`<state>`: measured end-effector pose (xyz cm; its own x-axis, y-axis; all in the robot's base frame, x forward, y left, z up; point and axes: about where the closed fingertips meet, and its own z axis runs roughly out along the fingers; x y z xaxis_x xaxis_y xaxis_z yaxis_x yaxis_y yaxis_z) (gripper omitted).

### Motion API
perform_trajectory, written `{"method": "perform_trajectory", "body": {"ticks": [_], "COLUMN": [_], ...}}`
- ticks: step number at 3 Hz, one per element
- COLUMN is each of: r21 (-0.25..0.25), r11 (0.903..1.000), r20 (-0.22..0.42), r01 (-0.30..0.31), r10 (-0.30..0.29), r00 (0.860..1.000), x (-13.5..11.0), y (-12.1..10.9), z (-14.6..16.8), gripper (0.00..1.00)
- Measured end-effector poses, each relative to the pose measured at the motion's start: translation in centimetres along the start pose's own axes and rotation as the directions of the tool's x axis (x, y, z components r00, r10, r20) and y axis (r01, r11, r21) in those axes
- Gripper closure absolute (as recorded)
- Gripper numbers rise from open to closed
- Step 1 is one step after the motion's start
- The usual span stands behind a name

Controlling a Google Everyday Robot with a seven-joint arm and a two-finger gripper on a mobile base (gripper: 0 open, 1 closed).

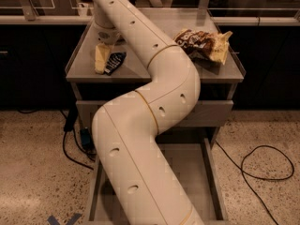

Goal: Place rxbar blueberry into middle drawer

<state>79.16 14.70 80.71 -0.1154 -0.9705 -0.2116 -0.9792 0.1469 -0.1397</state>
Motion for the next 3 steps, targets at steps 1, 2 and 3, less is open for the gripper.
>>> {"method": "perform_trajectory", "body": {"ticks": [1, 2, 3], "r21": [0.000, 0.000, 0.000], "r11": [1.0000, 1.0000, 1.0000], "r20": [0.000, 0.000, 0.000], "r01": [0.000, 0.000, 0.000], "r10": [0.000, 0.000, 0.000], "r00": [1.000, 1.000, 1.000], "x": [0.0, -0.1, -0.3], "y": [0.0, -0.1, 0.0], "z": [0.0, -0.7, -1.5], "gripper": [1.00, 1.00, 1.00]}}
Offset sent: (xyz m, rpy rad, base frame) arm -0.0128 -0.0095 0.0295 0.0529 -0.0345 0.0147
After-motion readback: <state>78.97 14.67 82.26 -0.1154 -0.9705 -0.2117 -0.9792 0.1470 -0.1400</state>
